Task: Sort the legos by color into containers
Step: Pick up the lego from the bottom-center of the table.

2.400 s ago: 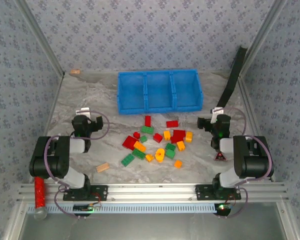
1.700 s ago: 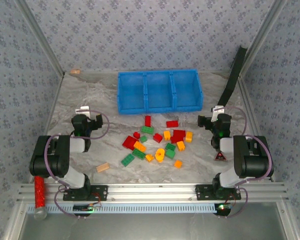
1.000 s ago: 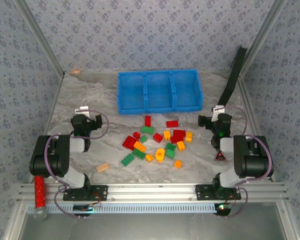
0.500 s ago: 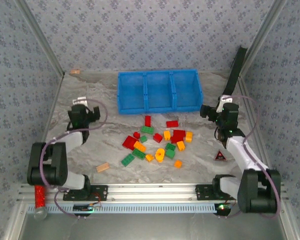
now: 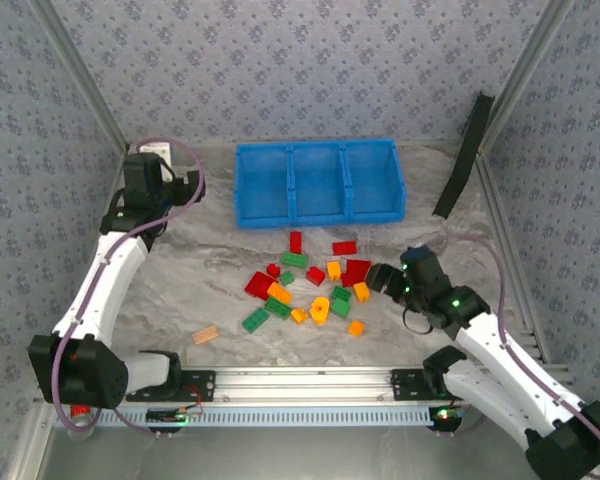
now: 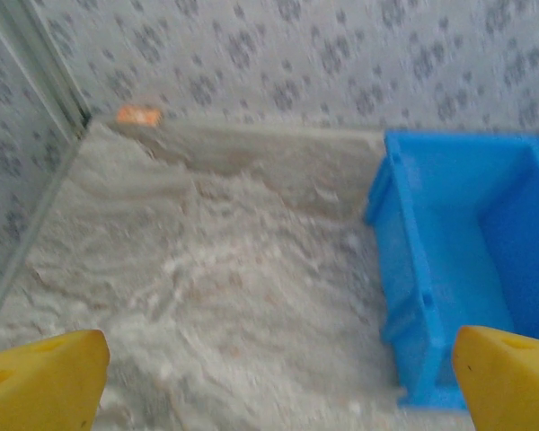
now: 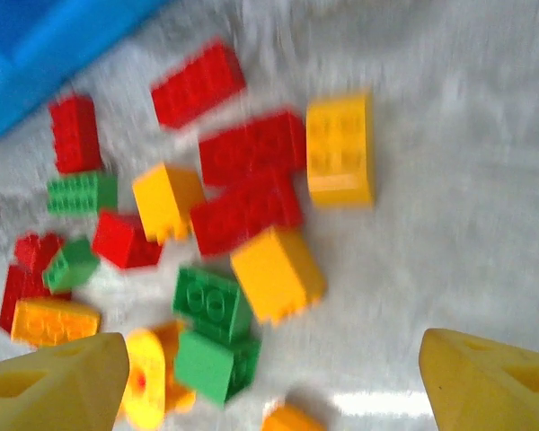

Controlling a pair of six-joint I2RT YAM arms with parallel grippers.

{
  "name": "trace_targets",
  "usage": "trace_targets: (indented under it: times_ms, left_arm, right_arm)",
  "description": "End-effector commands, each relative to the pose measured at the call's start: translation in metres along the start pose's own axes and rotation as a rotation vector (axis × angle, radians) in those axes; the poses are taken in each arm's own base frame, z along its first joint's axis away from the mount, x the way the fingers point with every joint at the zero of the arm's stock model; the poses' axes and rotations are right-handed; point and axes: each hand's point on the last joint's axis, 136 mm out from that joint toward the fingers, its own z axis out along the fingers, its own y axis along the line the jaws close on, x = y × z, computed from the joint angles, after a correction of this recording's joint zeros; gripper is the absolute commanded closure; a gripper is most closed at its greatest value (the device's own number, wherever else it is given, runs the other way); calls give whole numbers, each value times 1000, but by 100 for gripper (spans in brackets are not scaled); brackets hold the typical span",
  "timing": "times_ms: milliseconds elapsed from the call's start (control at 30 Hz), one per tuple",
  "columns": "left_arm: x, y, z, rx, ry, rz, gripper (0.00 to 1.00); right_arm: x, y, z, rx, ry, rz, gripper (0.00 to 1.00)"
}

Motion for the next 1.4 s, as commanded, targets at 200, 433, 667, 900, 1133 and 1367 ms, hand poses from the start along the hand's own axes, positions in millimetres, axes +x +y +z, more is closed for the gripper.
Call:
trace_targets:
  times_ms: [200,433,667,900,1133,1367]
  left_arm:
    - [16,-36,-18,175,119,36,3]
    - [18,-46,-23,213,119,55,2]
    - [21,-47,-26,220,114,61,2]
    - [22,-47,-26,220,118,61,2]
    - [46,-49,-28,222,185,67,2]
    - [125,-54,-48,222,419,74,4]
  right_arm:
    - [73,-14,15,180,137,87,17]
    - [97,-5,35,229,180,42,25]
    - [105,-10,46,272,200,26,28]
    - [110,-11,57,285,216,18,37]
    - [116,-16,66,305,252,11,49]
    - [116,-27,64,338,297,-8,66]
